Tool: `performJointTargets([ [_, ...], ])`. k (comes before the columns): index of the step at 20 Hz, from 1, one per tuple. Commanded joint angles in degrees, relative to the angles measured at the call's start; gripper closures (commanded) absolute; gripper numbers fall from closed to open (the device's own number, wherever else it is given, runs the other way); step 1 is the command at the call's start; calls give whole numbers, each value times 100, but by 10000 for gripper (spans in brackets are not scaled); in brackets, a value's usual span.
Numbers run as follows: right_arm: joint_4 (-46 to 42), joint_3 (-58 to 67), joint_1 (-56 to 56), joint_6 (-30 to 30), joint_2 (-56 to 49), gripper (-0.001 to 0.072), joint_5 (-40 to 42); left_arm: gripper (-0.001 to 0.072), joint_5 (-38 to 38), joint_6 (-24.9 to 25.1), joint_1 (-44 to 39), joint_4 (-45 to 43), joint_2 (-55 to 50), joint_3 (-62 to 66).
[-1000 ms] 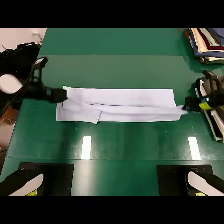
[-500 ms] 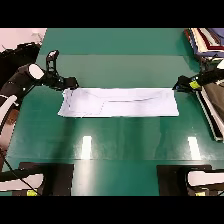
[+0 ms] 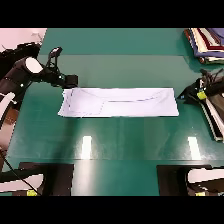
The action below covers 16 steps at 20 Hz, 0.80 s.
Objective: Fold the shirts.
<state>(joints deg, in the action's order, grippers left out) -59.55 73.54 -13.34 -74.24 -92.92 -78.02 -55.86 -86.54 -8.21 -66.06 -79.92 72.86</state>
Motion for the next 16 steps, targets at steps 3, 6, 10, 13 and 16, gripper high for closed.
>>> performJointTargets([
  [3,1154,-772,-164,748,-72,161,501,681,505,-4,-741,205,-22,22],
  [6,1196,-507,201,748,-428,209,306,681,726,-52,-1224,219,-284,24],
  [10,1198,-81,625,817,-570,668,96,681,1027,-105,-1578,780,-861,195],
  [13,1213,472,678,828,-326,693,-317,681,1086,-107,-1777,911,-1362,549],
  [16,1547,1134,848,579,227,692,-409,682,1128,-85,-1963,997,-1882,977],
])
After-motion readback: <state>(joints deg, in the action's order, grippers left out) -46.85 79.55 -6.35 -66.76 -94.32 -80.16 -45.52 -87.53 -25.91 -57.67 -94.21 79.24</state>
